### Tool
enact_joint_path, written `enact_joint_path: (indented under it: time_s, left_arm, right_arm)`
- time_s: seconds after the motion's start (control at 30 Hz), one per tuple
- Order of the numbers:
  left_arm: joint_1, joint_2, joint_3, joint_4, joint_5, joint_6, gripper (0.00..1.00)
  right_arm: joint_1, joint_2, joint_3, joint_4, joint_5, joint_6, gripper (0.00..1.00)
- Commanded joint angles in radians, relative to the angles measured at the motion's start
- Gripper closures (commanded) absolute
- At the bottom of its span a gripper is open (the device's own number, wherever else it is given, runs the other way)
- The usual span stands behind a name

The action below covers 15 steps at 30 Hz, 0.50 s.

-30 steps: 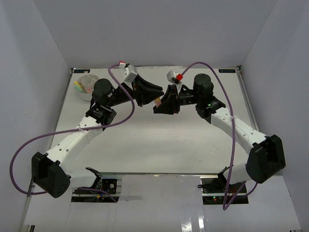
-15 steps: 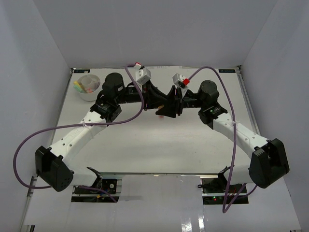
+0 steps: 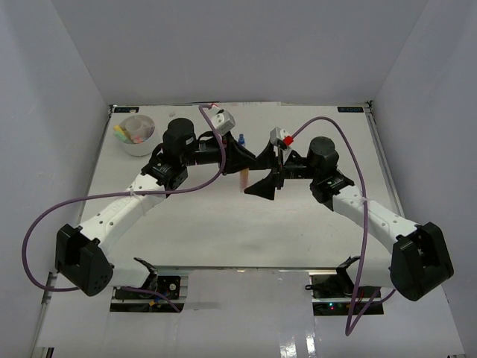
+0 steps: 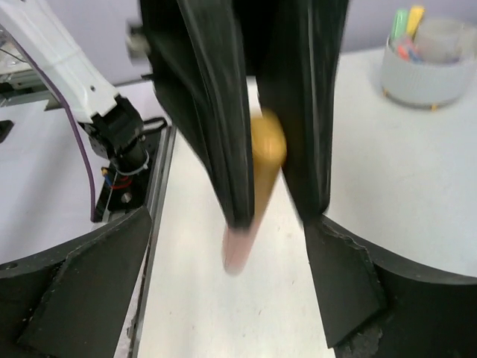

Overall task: Sort the stationery into containers
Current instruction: Close the pen cap on the pen, then place the pen in the storage box.

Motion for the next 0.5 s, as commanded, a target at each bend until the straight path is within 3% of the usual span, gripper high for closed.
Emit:
enact_joint_path:
  time_s: [0.0,0.17,0.23,0.47]
  left_arm:
    - [0.02,-0.068,-0.028,0.057,-0.071,0.007,1.0]
    - [0.063,-0.122,-0.107,0.07,-0.224,0.021,1.0]
    - [0.101,-0.139,-0.153,0.067,-0.369,0.018,1.0]
    - [0.288,-0.206,-0.24,0.091,-0.77,-0.019,1.0]
  right_arm:
    - [-0.005,-0.017,-0.057,-0.074,0.046,-0.079,0.1]
    - [-0.02,-0.044,-0.134,-0.119,0.133,-0.108,0.03]
    - [-0.028,-0.064,-0.141,-0.153,0.172,-0.12,0.02]
    - [-0.028,-0.123,-0.181,-0.202,0.388,-0.142,0.1]
